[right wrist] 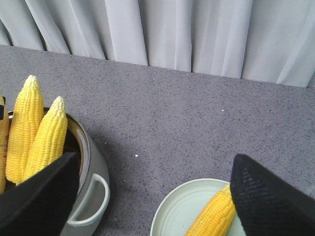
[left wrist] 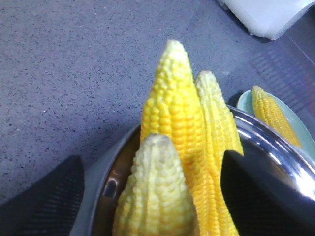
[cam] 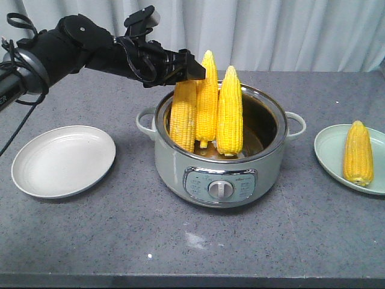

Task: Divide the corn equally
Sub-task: 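Reach the left gripper over the pot toward the nearest corn cob, then grasp the cob with the left gripper and lift it out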

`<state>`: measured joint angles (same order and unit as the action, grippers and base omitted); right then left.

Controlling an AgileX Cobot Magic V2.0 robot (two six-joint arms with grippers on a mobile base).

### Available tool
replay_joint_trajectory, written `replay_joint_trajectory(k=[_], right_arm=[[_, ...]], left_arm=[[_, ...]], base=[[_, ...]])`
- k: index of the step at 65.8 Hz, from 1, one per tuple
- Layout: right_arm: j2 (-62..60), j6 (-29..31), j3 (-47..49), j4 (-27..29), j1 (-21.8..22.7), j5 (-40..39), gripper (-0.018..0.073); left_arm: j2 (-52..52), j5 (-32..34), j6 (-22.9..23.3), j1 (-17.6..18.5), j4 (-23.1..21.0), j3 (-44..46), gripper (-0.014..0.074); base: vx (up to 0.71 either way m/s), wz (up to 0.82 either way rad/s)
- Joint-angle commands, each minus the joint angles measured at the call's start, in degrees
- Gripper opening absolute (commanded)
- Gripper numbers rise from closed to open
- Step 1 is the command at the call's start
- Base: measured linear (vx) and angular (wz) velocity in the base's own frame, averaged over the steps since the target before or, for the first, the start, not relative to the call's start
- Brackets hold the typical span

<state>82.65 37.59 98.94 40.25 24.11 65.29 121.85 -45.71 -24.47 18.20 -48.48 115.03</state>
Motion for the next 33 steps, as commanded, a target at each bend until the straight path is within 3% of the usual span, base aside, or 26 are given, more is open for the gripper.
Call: replay_joint_trajectory(k=[1, 11, 17, 33], right_arm=[[-1.63, -0.08, 1.73, 2.16, 0.17, -2.42, 0.0594], [-1.63, -0.08, 1.73, 2.16, 0.17, -2.42, 0.0594], [-1.63, -0.08, 1.73, 2.16, 0.17, -2.42, 0.0594], [-1.63, -0.02, 1.73, 2.13, 0.17, -2.36, 0.0594]], left_arm=[[-3.41, 1.8, 0.03, 0.66, -2.49, 1.8, 0.0555], [-3.41, 0.12, 0.03, 0.66, -1.29, 1.8, 0.0519], [-3.41, -0.39, 0.03, 0.66, -1.29, 1.8, 0.0455], [-3.83, -0.39, 0.03, 0.53, -1.34, 1.86, 0.0146]], base=[[0.0, 0.0], [0.0, 0.0], [0.0, 0.0], [0.0, 0.0]])
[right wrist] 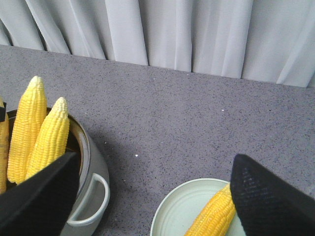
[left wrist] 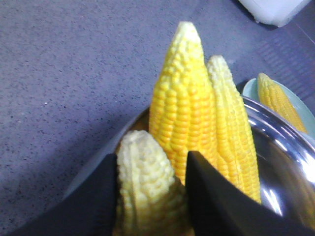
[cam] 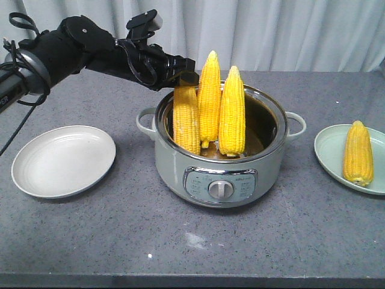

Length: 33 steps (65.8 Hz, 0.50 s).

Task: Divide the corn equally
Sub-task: 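Grasp the cob with the left gripper and lift it out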

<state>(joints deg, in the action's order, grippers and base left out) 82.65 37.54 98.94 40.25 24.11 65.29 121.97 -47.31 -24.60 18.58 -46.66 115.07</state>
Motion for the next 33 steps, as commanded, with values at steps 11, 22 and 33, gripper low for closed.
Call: replay_joint_trajectory(k=[11, 22, 33], right_arm=[[-1.63, 0.85, 1.73, 2.13, 0.17, -0.92, 0.0594], [-1.63, 0.85, 1.73, 2.13, 0.17, -0.48, 0.0594], [-1.63, -0.27, 1.73, 2.7, 0.17, 0.44, 0.0594]], left_arm=[[-5.92, 2.28, 0.1, 0.11, -3.16, 1.81, -0.0009], [-10.68, 4.58, 0.1, 0.03, -3.09, 1.85, -0.0008], [-18.38, 3.43, -2.36, -2.25, -1.37, 1.85, -0.0008]], base=[[0.0, 0.0], [0.0, 0.0], [0.0, 0.0]])
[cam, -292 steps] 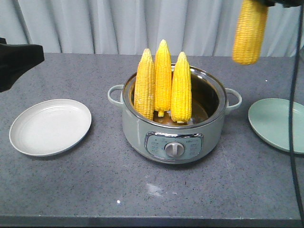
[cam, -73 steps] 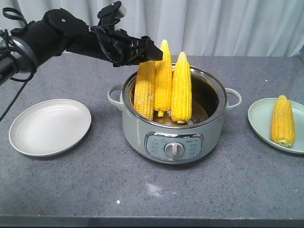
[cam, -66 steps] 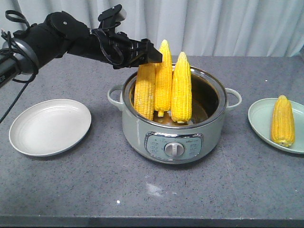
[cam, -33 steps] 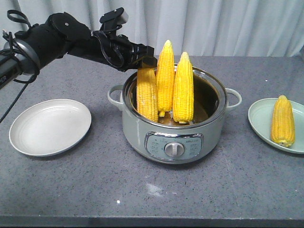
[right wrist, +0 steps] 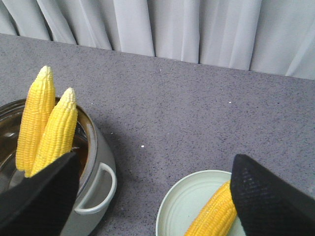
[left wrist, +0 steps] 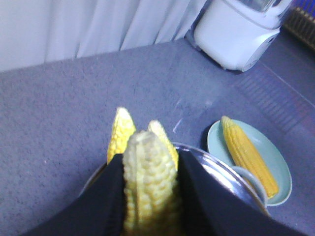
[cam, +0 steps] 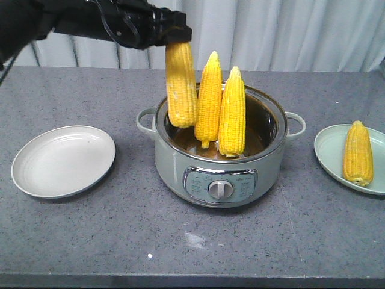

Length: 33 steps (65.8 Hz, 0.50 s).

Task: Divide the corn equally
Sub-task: 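Grasp the cob with the left gripper and lift it out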

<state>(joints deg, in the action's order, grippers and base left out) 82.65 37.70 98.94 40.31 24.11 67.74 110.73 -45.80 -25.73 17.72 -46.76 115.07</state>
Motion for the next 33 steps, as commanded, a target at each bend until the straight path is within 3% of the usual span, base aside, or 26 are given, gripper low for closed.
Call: replay_joint_trajectory(k=[1, 5, 11, 25, 33], right_arm=[[-1.63, -0.58, 1.73, 2.73, 0.17, -1.93, 0.0594], [-1.63, -0.55, 1.73, 3.26, 0.17, -1.33, 0.0594], [-1.63, -0.32, 1.73, 5.2, 0.17, -0.43, 0.0594], [-1.63, 1.71, 1.73, 10.43, 0.17, 1.28, 0.0594], [-1.63, 1.79, 1.73, 11.84, 0.17, 1.46, 0.0594]], left_arm=[[-7.76, 1.59, -1.48, -1.6, -0.67, 1.85, -0.0008], [-10.83, -0.23, -1.71, -2.97, 3.94, 1.85, -0.0008], [-14.94, -4.23, -0.79, -5.11, 14.65, 1.8, -0.0008], [-15.23, -17.52, 11.76, -7.03, 39.43, 1.26, -0.0008], [-12.92, -17.77, 17.29, -7.64, 47.52, -1.57, -0.0008]], base=[[0.0, 0.0], [0.0, 0.0], [0.0, 0.0], [0.0, 0.0], [0.0, 0.0]])
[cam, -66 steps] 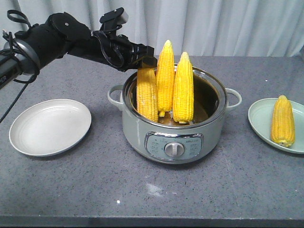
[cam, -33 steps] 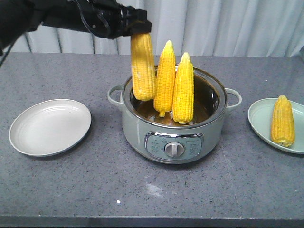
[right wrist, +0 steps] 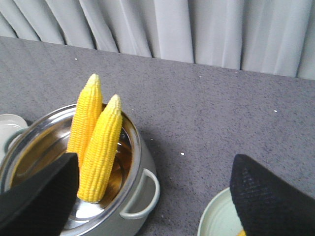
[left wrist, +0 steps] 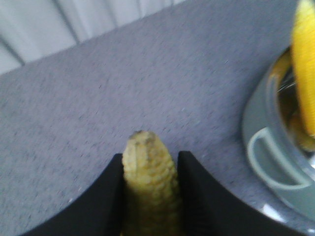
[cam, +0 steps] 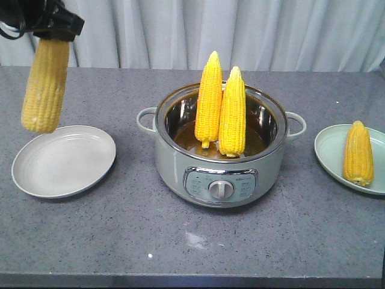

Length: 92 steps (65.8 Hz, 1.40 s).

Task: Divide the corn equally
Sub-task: 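Grasp the cob with the left gripper and lift it out, then lower the held cob onto the beige plate and open the left gripper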

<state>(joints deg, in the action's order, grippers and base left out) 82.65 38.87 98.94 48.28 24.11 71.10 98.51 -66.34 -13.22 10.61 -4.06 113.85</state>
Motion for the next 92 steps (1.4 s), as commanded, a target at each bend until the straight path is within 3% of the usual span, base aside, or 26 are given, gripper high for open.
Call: replay_joint_trajectory(k=[1, 19, 55, 69, 82, 92], right_arm=[[-1.63, 0.62, 1.73, 3.98, 0.17, -1.78, 0.0594], [-1.63, 2.38, 1.73, 4.88, 0.17, 1.42, 0.0594], [-1.63, 2.56, 1.73, 5.06, 0.17, 1.54, 0.0594], [-1.63, 2.75, 1.73, 5.06, 0.17, 1.36, 0.0594], [-1.63, 2.75, 1.73, 5.06, 0.17, 1.21, 0.0594], [-1.63, 2.75, 1.73, 5.06, 0.17, 0.69, 0.0594]], left_arm=[[-0.46, 2.91, 5.37, -0.61, 5.09, -0.65, -0.0008], [6.67, 6.14, 7.33, -3.39, 6.36, -7.42, -0.0008], [11.3, 5.59, 7.4, -3.36, 4.77, -7.87, 0.0019], [11.3, 5.23, 9.34, -3.36, 4.77, -7.87, 0.013], [11.3, 4.84, 10.46, -3.36, 4.77, -7.87, 0.0311], [11.3, 3.69, 10.68, -3.36, 4.82, -7.87, 0.0393]], base=[[0.0, 0.0], [0.0, 0.0], [0.0, 0.0], [0.0, 0.0], [0.0, 0.0], [0.0, 0.0]])
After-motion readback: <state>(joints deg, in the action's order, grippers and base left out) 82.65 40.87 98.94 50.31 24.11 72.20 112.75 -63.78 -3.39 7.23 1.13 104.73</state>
